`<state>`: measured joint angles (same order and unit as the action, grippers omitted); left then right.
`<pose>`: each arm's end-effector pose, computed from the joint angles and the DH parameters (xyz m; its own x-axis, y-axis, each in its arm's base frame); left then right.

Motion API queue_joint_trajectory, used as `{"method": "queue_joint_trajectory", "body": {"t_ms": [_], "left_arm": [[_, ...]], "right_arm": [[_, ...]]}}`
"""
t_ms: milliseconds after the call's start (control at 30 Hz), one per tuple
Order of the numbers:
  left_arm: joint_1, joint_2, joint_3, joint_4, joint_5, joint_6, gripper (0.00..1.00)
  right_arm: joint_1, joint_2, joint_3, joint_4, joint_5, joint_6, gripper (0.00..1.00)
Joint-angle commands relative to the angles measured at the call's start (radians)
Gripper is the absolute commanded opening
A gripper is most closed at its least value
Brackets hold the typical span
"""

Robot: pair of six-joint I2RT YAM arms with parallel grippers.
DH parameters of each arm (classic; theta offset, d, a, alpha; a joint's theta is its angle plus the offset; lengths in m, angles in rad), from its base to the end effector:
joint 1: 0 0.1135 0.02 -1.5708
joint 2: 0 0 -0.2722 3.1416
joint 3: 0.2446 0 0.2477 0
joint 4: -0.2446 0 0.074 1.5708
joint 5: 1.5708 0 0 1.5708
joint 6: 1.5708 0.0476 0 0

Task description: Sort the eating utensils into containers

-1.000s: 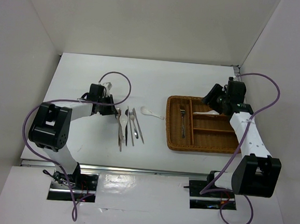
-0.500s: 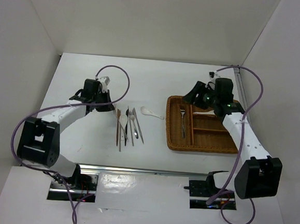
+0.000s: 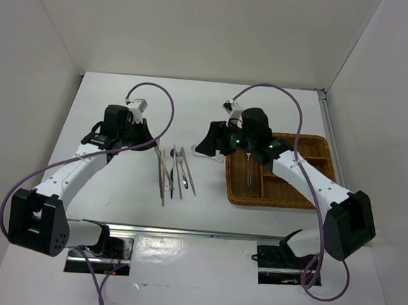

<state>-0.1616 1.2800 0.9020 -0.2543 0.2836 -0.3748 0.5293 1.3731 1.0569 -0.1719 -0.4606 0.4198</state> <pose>0.2782 -0.0588 0.2706 -0.6809 -0.2451 -0.6901 0.1375 0.8828 -0.4492 0.2626 0.1781 0.3080 -0.6921 0.0181 -0.7216 -0.5575 0.6216 0.5503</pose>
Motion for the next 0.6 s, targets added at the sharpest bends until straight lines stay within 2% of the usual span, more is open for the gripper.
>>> {"method": "queue_joint_trajectory", "body": {"t_ms": [0,200,333,567], "left_arm": [[-0.039,-0.059,0.063,0.021,0.065,-0.030,0.05],[-0.144,-0.041,0.120,0.021,0.036,-0.076,0.05],[-0.197,-0.021,0.144,0.012,0.019,-0.099,0.05],[-0.228,0.002,0.193,0.021,0.069,-0.108,0.05]], "right_arm": [[0.037,0.035,0.051,0.115,-0.065,-0.024,0.84],[0.106,0.073,0.060,0.135,-0.056,-0.052,0.85],[0.197,0.096,0.072,0.135,0.013,-0.087,0.86],[0.349,0.162,0.120,0.061,0.261,-0.111,0.85]]}}
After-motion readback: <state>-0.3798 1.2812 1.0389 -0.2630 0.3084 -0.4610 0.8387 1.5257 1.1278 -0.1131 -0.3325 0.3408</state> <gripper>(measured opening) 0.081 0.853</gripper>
